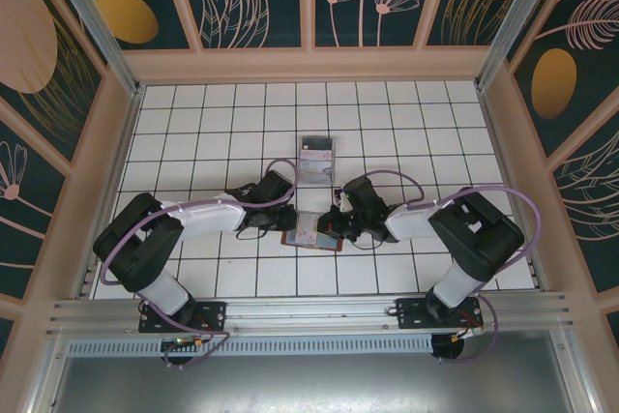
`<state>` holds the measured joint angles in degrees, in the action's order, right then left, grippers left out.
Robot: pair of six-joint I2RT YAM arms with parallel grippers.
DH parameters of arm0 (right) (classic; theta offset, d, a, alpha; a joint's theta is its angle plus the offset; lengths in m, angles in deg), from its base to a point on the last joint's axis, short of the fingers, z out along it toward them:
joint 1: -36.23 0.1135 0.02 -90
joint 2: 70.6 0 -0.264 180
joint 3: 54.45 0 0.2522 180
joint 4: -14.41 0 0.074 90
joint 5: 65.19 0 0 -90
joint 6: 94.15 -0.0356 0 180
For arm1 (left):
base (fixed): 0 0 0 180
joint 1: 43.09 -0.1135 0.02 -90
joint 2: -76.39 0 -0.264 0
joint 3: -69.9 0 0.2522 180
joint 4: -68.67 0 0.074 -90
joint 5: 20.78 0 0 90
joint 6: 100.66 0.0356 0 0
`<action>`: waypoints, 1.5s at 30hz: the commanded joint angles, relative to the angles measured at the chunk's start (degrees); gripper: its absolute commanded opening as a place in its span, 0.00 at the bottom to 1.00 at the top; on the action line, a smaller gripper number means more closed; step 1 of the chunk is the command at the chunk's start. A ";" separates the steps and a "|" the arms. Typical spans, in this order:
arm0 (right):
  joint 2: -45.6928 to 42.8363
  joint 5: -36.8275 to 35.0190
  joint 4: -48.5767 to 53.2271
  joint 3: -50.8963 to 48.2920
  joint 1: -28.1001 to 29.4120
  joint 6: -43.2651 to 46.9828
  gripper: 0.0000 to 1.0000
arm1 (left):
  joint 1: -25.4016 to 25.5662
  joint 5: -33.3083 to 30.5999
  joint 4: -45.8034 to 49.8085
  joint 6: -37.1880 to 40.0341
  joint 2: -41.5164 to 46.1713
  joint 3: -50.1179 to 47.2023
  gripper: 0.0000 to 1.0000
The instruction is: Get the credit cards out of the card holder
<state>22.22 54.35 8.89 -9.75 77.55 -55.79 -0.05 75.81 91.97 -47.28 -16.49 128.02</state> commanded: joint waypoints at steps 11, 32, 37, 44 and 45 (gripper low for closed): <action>-7.05 -4.46 12.47 -2.11 -1.68 2.21 0.00 | 0.09 -2.18 7.73 0.67 -1.71 -2.72 0.20; -21.23 -12.88 30.14 8.01 -5.21 12.91 0.00 | 0.11 1.53 7.29 -0.56 2.12 -2.98 0.20; -18.60 -16.22 36.04 14.58 -5.64 20.92 0.00 | 0.10 -0.31 8.67 -0.31 3.55 -1.48 0.21; -12.26 -23.21 42.75 26.76 -5.77 40.98 0.00 | 0.11 -2.72 9.93 -0.39 5.62 1.64 0.26; -11.04 -23.38 43.91 28.63 -5.81 43.77 0.00 | 0.06 -2.72 9.97 -0.50 5.97 1.91 0.26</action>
<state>8.62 35.21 47.75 14.08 72.22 -24.22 0.00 74.56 99.23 -47.32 -12.43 128.02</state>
